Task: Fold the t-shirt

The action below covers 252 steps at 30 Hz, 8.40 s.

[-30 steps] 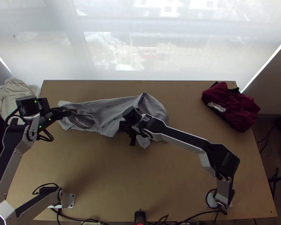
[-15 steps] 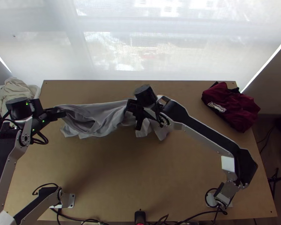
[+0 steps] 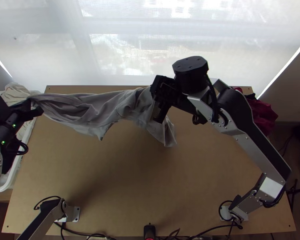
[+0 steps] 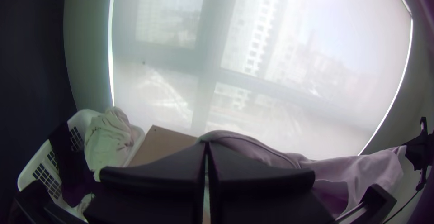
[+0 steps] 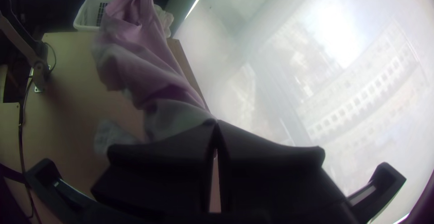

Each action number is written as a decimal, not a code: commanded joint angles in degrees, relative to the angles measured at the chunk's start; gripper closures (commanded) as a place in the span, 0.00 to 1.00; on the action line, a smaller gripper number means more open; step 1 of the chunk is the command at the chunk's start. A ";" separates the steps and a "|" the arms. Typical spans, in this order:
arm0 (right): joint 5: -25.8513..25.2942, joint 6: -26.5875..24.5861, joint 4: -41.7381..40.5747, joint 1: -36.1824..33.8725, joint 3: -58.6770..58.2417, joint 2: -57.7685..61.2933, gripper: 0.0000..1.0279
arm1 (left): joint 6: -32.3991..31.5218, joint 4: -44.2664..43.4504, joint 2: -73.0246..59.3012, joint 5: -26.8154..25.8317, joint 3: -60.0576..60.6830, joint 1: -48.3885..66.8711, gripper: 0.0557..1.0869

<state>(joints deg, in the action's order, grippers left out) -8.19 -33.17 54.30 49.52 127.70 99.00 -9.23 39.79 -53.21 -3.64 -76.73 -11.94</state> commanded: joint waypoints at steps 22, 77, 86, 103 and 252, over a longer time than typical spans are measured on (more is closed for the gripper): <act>11.26 5.04 10.65 3.83 -40.25 -17.70 0.97 | -2.10 2.22 8.30 -1.11 9.05 1.22 0.96; 11.17 2.49 -31.45 -11.28 -69.96 -8.47 0.23 | -4.65 -10.79 -18.07 0.12 15.29 17.22 0.96; 10.21 2.49 -32.68 -14.10 -64.33 -3.55 0.94 | -4.39 -9.47 -16.49 0.12 15.38 16.34 0.96; 8.19 0.03 -22.66 -16.91 -45.61 -13.48 0.97 | -3.95 -7.80 -12.71 0.04 9.05 12.38 0.96; -4.56 -8.93 -28.02 -15.24 -74.17 -45.12 0.97 | 14.16 -17.20 -17.89 3.38 40.52 28.03 0.62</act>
<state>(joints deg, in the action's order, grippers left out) -12.62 -42.57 25.78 34.54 53.21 53.80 3.57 26.22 -64.38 -2.17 -35.07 15.40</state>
